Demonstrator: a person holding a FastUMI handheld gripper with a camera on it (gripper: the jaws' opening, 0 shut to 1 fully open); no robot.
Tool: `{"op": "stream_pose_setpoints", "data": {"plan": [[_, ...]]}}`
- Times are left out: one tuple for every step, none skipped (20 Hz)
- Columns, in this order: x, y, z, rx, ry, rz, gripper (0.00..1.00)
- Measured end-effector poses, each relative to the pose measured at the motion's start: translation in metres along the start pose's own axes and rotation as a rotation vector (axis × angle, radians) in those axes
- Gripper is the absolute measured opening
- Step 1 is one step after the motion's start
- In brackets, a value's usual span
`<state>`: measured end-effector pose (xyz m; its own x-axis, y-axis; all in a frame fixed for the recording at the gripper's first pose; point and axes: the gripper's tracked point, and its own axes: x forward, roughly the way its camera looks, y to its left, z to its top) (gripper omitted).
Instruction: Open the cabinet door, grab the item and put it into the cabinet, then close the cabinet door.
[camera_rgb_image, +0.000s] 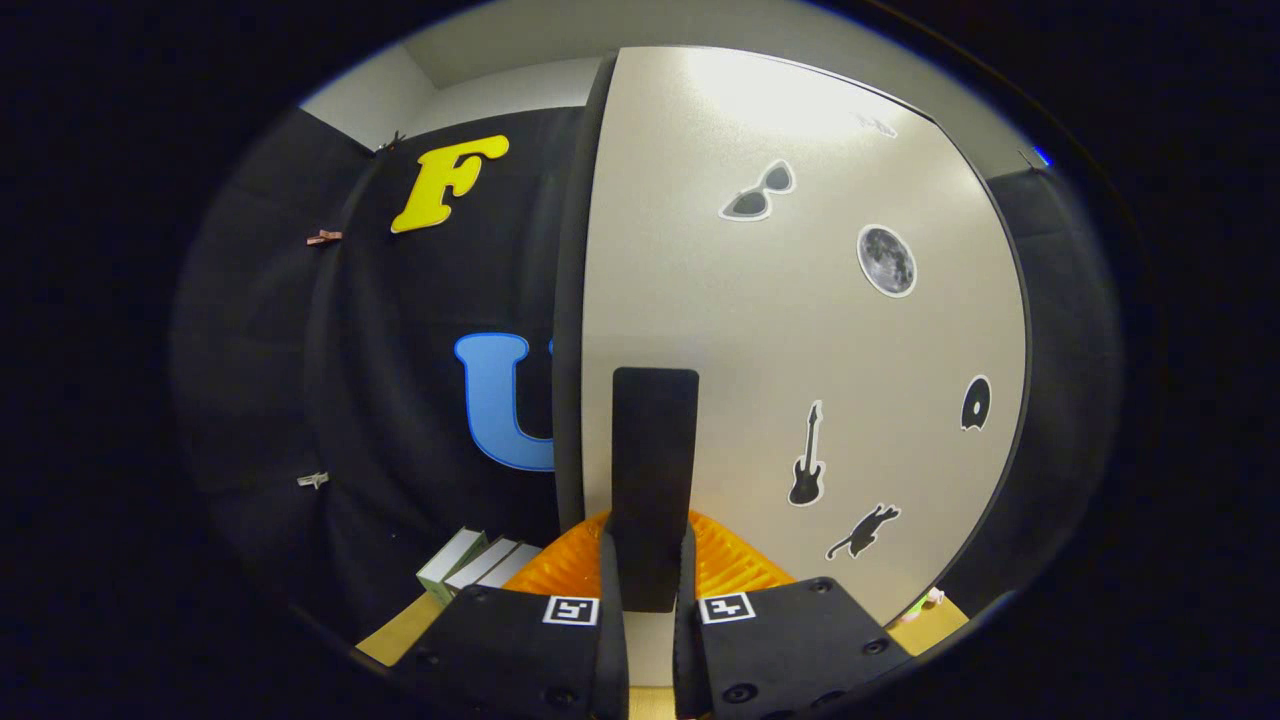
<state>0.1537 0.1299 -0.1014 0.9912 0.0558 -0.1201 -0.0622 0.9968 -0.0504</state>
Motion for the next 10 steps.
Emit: {"op": "stream_pose_setpoints", "data": {"plan": [[-0.003,0.0,0.0,0.005,-0.003,0.009,0.21],[-0.008,0.0,0.0,0.011,-0.004,0.021,0.21],[-0.012,0.0,0.0,0.015,0.002,0.034,0.21],[-0.016,-0.001,0.0,0.018,0.002,0.044,0.21],[-0.02,-0.002,0.0,0.018,0.002,0.05,0.21],[-0.023,-0.004,0.001,0.011,-0.003,0.056,0.21],[-0.027,-0.005,0.002,0.005,-0.007,0.06,0.21],[-0.031,-0.006,0.001,0.006,-0.005,0.067,0.21],[-0.035,-0.007,0.0,0.011,-0.003,0.075,0.21],[-0.041,-0.008,0.001,0.016,-0.001,0.082,0.21]]}}
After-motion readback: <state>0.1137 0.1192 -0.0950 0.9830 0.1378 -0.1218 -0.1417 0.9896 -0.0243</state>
